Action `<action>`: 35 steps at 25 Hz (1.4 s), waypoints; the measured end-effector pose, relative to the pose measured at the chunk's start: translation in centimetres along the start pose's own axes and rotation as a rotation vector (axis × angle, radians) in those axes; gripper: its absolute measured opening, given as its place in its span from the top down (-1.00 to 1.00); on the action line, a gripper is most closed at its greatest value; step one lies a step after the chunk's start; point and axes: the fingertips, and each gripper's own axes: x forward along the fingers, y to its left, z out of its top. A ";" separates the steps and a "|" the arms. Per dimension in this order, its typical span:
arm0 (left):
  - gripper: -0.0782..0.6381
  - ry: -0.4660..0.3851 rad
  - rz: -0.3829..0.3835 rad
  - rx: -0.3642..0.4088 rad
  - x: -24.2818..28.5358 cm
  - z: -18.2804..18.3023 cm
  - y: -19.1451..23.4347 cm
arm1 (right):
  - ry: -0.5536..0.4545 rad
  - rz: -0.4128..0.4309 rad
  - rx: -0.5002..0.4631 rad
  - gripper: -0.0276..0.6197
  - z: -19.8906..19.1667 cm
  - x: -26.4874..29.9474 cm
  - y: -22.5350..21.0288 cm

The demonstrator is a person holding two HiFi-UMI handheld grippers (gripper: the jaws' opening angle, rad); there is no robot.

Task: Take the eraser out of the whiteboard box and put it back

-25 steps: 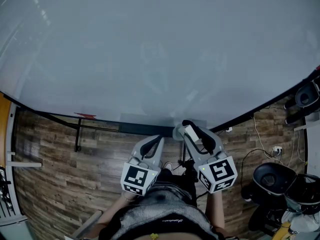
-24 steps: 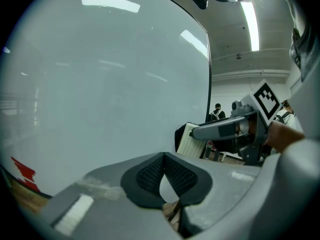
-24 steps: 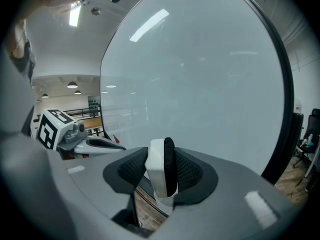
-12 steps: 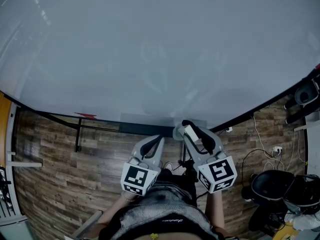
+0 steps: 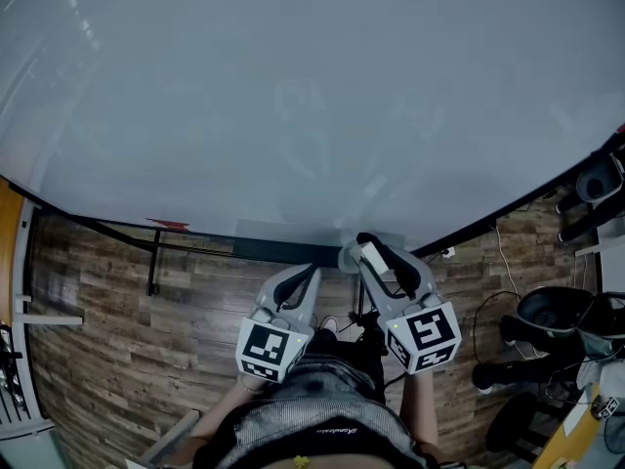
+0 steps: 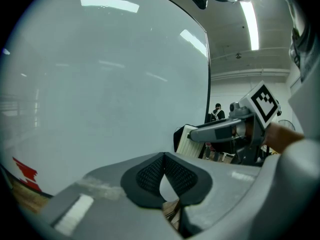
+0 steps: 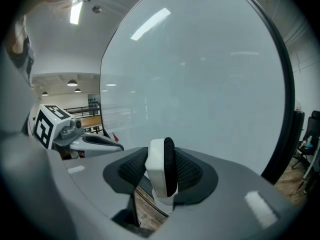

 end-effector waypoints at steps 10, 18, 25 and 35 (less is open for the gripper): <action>0.78 0.008 0.009 -0.003 0.0 -0.3 0.0 | 0.036 -0.007 0.018 0.41 -2.6 1.5 -1.1; 0.78 0.012 0.022 -0.003 0.1 -0.5 0.2 | 0.087 0.006 0.028 0.41 -5.6 3.0 -1.5; 0.78 0.016 0.030 -0.009 0.0 -0.7 0.7 | 0.132 -0.001 0.043 0.41 -7.8 4.4 -1.9; 0.78 0.023 0.035 -0.017 0.3 -0.9 1.1 | 0.191 0.008 0.051 0.40 -10.4 5.9 -2.1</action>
